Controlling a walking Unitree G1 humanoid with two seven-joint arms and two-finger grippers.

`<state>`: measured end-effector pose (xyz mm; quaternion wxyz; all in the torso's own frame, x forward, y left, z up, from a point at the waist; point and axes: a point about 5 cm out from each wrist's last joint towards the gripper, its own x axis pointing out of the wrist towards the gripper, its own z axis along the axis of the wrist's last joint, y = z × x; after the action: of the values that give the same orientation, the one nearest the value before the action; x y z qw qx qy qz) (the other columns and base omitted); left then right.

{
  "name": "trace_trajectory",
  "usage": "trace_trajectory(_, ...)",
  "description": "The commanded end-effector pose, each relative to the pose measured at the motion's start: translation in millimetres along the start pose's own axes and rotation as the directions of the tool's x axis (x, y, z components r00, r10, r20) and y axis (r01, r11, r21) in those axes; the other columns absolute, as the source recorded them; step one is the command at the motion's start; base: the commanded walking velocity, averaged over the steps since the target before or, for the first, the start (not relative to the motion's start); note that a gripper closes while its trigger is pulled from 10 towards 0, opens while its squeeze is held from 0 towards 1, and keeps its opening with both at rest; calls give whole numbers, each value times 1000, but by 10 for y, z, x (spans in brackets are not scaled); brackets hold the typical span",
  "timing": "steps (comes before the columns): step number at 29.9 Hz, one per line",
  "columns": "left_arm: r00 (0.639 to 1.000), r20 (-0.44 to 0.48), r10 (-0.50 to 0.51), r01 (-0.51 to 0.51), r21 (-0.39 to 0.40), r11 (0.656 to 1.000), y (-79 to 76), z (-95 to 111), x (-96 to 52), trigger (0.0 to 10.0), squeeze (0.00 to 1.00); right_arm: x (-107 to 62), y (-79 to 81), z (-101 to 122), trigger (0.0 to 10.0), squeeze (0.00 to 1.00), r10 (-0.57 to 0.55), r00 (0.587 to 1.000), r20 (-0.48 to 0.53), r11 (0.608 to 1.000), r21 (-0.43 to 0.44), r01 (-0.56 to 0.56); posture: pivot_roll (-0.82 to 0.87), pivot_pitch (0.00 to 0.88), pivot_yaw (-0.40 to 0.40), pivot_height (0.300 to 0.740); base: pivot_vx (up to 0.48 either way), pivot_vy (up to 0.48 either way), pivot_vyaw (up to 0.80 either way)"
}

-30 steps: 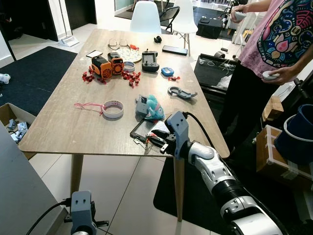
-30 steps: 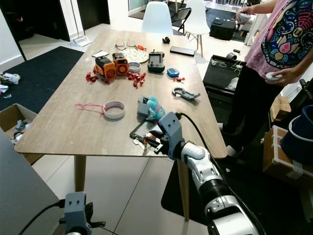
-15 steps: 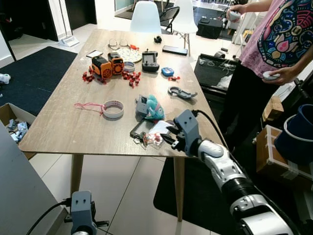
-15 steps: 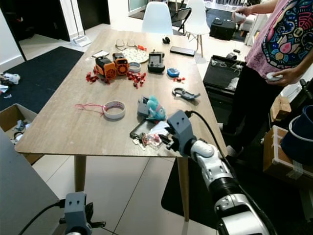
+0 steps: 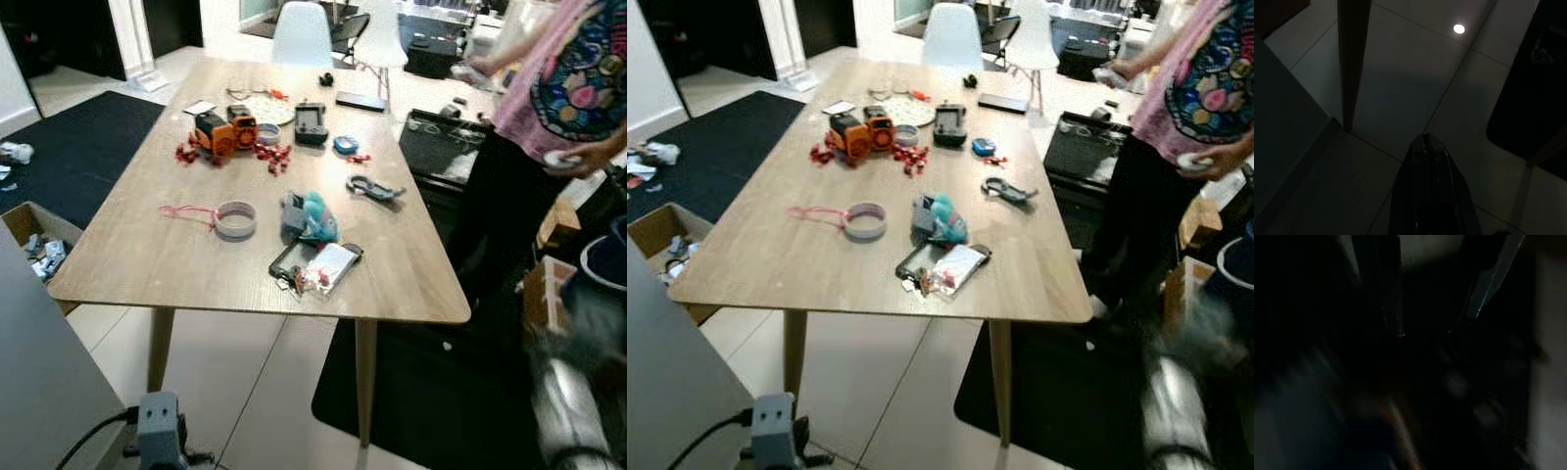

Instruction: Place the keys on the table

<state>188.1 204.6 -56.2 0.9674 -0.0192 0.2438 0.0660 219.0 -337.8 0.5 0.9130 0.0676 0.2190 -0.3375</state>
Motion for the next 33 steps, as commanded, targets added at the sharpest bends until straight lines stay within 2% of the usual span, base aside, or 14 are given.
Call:
trace_trajectory(1,1000,-28,7,-6,9,1000,54,-44,-21,10000,0,-108,55,-377,10000,0,70,981,-181,995,-56,-82,46,47,-55,740,0,0,0)
trace_trajectory(3,999,-37,5,-4,14,1000,60,-48,-19,10000,0,-264,127,-734,10000,0,139,927,-349,968,-151,-202,43,47,-51,740,0,0,0)
trace_trajectory(4,999,-37,5,-4,14,1000,60,-48,-19,10000,0,-264,127,-734,10000,0,139,927,-349,968,-151,-202,43,47,-51,740,0,0,0)
trace_trajectory(5,999,-43,3,-2,18,1000,59,-52,-16,10000,0,-347,179,-880,10000,0,172,895,-411,942,-196,-271,41,47,-48,740,0,0,0)
trace_trajectory(8,999,-50,1,0,20,1000,49,-53,-9,10000,0,-516,344,-1121,10000,0,245,838,-488,875,-262,-408,40,47,-44,740,0,0,0)
trace_trajectory(9,999,-50,1,0,20,1000,49,-53,-9,10000,0,-516,344,-1121,10000,0,245,838,-488,875,-262,-408,40,47,-44,740,0,0,0)
trace_trajectory(11,999,-52,-5,6,17,1000,24,-51,-2,10000,0,-608,531,-1212,10000,0,301,810,-503,829,-282,-483,45,47,-46,740,0,0,0)
trace_trajectory(12,999,-52,-5,6,17,1000,24,-51,-2,10000,0,-608,531,-1212,10000,0,301,810,-503,829,-282,-483,45,47,-46,740,0,0,0)
trace_trajectory(15,998,-62,-11,12,9,1000,-13,-54,9,10000,0,-662,757,-1225,10000,0,368,782,-503,774,-301,-557,45,48,-47,740,0,0,0)
trace_trajectory(18,998,-63,-13,13,9,1000,-18,-55,11,10000,0,-671,813,-1216,10000,0,394,769,-504,751,-306,-586,48,47,-49,740,0,0,0)
trace_trajectory(19,998,-67,-12,13,8,1000,-23,-62,9,10000,0,-689,919,-1195,10000,0,448,743,-497,713,-303,-632,50,48,-50,740,0,0,0)
trace_trajectory(23,997,-72,-12,12,9,1000,-24,-70,6,10000,0,-700,960,-1186,10000,0,474,730,-492,692,-304,-655,49,47,-49,740,0,0,0)
trace_trajectory(28,996,-92,-19,20,4,1000,-28,-94,2,10000,0,-688,973,-1165,10000,0,474,743,-472,715,-286,-638,47,47,-48,740,0,0,0)
trace_trajectory(33,995,-95,-20,21,7,1000,-30,-95,5,10000,0,-672,975,-1143,10000,0,474,749,-464,710,-302,-636,45,47,-46,740,0,0,0)
